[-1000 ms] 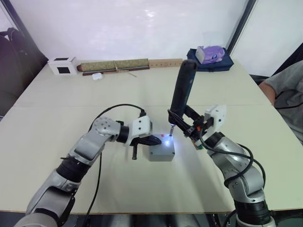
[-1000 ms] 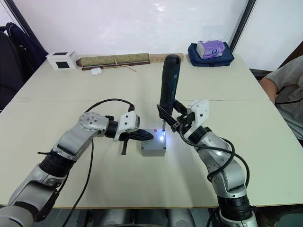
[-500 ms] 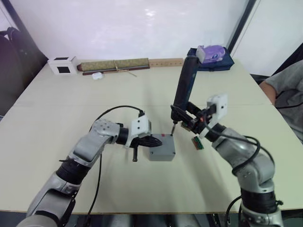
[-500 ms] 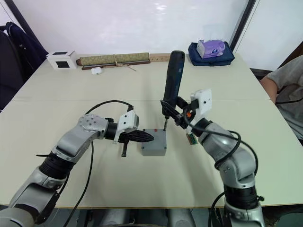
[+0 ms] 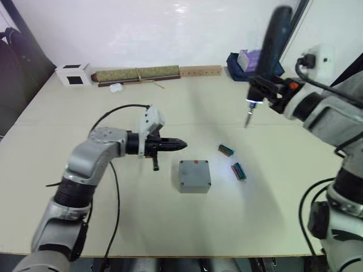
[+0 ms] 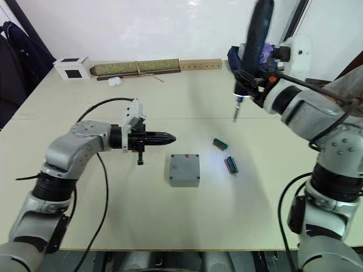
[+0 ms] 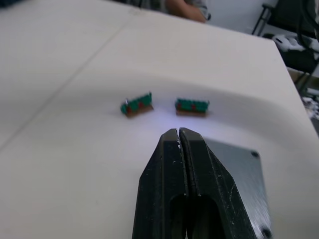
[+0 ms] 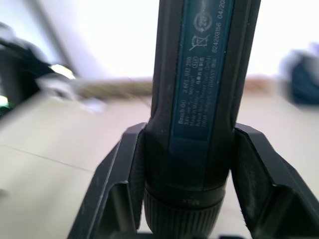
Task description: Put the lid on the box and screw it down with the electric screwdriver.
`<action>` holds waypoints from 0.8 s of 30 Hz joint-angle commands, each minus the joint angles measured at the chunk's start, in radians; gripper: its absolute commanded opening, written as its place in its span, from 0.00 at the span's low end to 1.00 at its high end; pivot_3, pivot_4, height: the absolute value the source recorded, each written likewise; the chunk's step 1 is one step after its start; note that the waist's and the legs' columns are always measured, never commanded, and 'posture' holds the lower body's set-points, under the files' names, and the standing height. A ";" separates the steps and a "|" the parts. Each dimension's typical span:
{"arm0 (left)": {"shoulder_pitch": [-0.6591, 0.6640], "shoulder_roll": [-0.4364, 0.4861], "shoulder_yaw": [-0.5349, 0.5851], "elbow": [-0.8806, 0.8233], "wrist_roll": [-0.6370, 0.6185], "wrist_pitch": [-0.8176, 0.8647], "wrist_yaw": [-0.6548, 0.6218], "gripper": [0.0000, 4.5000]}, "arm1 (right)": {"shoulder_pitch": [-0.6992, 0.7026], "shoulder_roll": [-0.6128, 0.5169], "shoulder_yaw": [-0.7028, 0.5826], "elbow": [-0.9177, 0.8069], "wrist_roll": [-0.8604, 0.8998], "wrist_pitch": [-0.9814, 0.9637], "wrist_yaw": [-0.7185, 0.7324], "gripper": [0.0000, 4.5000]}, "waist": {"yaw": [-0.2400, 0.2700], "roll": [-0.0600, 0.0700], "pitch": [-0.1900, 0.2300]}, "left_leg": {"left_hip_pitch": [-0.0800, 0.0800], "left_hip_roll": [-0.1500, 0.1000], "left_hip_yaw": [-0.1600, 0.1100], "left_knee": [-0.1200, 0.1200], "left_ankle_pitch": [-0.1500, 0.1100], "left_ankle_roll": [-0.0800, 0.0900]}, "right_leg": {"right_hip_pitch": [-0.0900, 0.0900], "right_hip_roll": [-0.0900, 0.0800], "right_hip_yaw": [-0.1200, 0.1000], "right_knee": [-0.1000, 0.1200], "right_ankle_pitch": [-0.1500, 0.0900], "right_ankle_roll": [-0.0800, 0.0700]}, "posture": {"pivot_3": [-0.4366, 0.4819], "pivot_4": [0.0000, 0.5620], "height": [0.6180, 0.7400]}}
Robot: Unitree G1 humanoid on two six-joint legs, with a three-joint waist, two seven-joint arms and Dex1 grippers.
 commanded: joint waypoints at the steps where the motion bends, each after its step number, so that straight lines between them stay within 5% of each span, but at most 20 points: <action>1: -0.012 0.057 0.011 -0.073 -0.049 -0.023 -0.097 0.00 | 0.043 -0.144 -0.030 0.041 0.008 0.166 0.057 0.40 | 0.002 0.000 0.000 | 0.000 0.000 0.001 0.000 0.000 0.000 | 0.000 0.000 0.000 0.000 0.000 0.000 | 0.48 0.27 1.00; 4: -0.023 0.106 -0.010 -0.138 -0.054 -0.040 -0.154 0.00 | 0.127 -0.297 -0.025 0.233 0.027 0.338 0.161 0.40 | 0.006 0.000 0.001 | -0.001 0.000 0.001 -0.001 0.000 0.000 | 0.001 0.000 -0.002 -0.004 0.000 0.000 | 0.48 0.27 1.00; 9: -0.015 0.093 -0.018 -0.197 -0.103 0.007 -0.143 0.00 | 0.189 -0.465 0.148 0.259 0.034 0.363 0.435 0.40 | -0.009 0.006 0.004 | -0.001 -0.001 0.004 -0.001 -0.001 0.002 | 0.001 -0.001 0.002 -0.005 0.000 0.000 | 0.48 0.27 1.00; 24: 0.064 0.061 -0.039 -0.258 -0.108 0.020 -0.019 0.00 | 0.100 -0.420 0.385 0.500 -0.285 0.242 0.595 0.40 | -0.021 0.006 0.005 | 0.000 -0.001 0.004 0.000 -0.002 0.003 | 0.000 0.001 0.004 -0.004 0.001 0.002 | 0.48 0.27 1.00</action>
